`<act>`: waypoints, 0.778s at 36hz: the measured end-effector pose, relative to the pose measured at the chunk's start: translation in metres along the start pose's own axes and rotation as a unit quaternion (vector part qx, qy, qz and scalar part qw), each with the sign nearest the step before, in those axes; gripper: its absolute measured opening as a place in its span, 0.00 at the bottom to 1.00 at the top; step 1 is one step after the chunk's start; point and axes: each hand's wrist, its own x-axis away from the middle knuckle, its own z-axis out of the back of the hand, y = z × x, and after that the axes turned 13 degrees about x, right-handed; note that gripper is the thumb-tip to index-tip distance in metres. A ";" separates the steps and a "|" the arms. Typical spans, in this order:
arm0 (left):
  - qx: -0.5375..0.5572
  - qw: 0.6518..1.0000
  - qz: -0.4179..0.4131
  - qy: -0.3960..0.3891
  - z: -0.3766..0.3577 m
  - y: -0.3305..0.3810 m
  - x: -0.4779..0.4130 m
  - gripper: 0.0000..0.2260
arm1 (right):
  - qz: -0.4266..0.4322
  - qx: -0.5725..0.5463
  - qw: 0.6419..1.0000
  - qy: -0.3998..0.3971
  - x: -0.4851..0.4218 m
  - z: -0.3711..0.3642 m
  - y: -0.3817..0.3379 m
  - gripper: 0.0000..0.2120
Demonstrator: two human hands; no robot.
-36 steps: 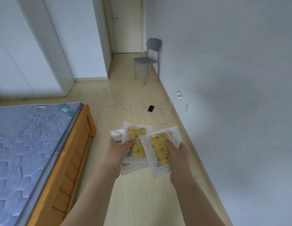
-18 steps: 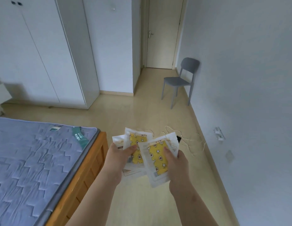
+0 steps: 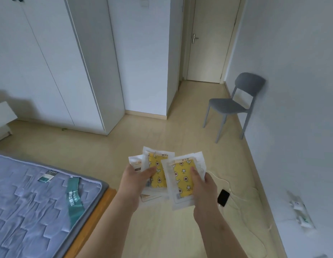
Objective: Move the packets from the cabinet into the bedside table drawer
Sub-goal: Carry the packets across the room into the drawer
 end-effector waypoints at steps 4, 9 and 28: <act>0.017 0.999 -0.006 0.036 -0.030 0.023 -0.070 0.09 | 0.019 0.040 0.999 -0.028 -0.077 -0.023 -0.042 0.09; 0.033 0.995 -0.005 0.098 -0.039 0.047 -0.146 0.07 | 0.010 0.058 0.996 -0.071 -0.153 -0.077 -0.080 0.10; 0.101 0.978 -0.024 0.179 0.048 0.186 -0.471 0.12 | 0.019 0.103 0.974 -0.201 -0.371 -0.371 -0.200 0.14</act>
